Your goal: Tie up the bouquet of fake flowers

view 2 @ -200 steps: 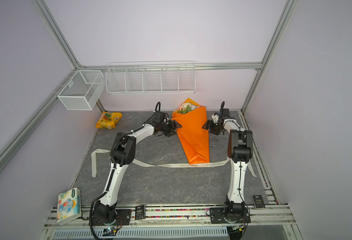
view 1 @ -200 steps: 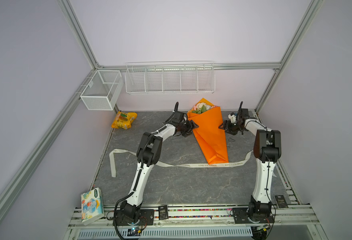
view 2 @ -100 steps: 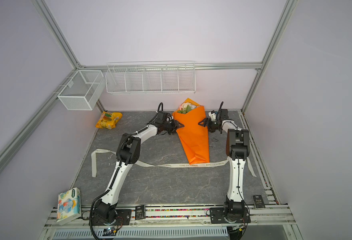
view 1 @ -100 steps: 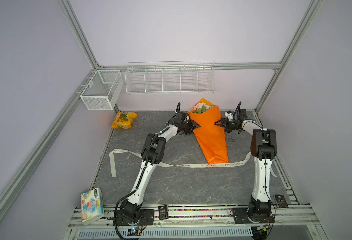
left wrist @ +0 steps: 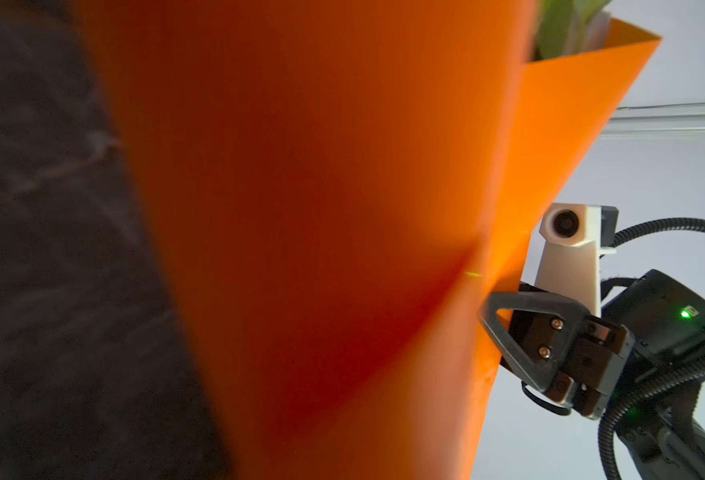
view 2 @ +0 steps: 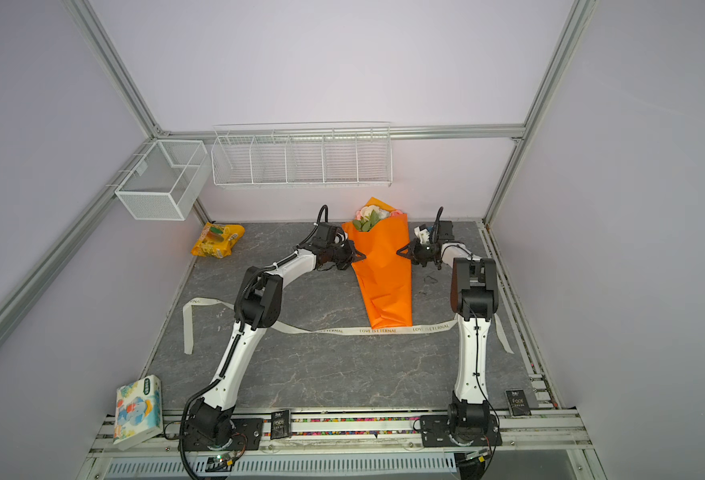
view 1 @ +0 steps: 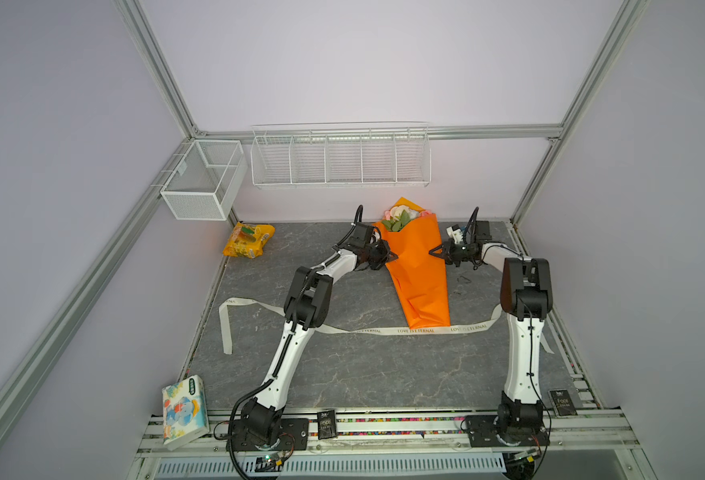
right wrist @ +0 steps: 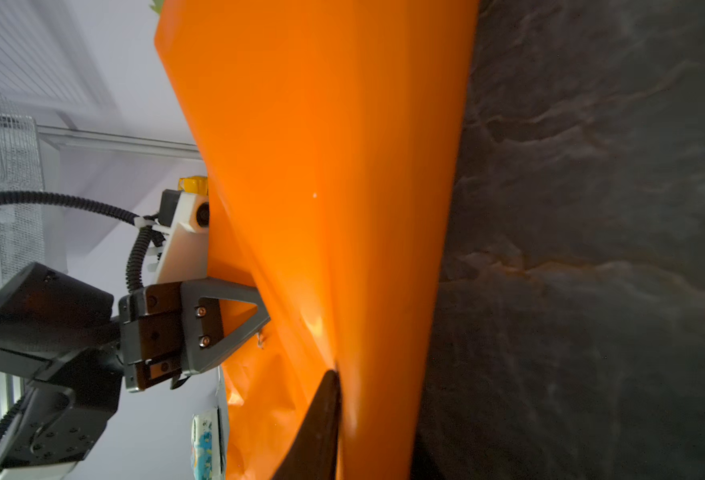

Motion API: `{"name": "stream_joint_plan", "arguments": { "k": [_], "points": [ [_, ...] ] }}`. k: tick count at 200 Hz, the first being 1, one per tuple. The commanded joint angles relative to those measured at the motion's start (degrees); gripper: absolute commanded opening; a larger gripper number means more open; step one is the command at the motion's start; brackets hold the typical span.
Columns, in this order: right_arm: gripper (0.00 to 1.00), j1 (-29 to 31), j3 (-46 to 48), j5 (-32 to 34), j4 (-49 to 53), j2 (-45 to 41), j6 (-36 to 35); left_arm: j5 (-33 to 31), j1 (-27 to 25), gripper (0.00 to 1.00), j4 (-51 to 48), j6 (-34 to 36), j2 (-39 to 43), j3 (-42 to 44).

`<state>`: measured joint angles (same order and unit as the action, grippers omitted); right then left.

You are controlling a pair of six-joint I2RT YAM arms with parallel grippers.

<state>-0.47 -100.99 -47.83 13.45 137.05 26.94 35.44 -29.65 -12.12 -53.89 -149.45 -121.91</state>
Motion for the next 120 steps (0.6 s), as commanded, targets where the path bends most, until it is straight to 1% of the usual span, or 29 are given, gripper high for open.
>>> {"name": "stream_joint_plan", "arguments": {
  "k": [1,23,35,54,96,120],
  "points": [
    [0.15,1.8,4.4,-1.6,-4.8,-6.5,0.1,-3.0,-0.2,0.0,-0.4,4.8,6.8,3.4],
    [0.14,3.1,10.2,0.8,-8.0,-10.4,0.4,-4.3,-0.2,0.0,1.1,6.3,11.1,9.4],
    [0.13,3.5,13.2,1.3,-10.8,-12.2,2.5,-4.9,0.0,0.0,1.7,6.3,13.4,12.3],
    [0.13,3.6,18.4,1.7,-17.4,-15.7,6.4,-5.8,0.3,0.0,6.3,5.0,18.1,18.6],
    [0.12,4.8,21.3,1.5,-16.5,-21.1,8.2,-3.3,1.0,0.0,5.6,3.8,24.0,24.2],
    [0.12,6.5,23.3,2.7,-15.3,-24.7,8.1,-2.4,1.2,0.0,6.7,2.9,28.9,30.2]
  ]
}}
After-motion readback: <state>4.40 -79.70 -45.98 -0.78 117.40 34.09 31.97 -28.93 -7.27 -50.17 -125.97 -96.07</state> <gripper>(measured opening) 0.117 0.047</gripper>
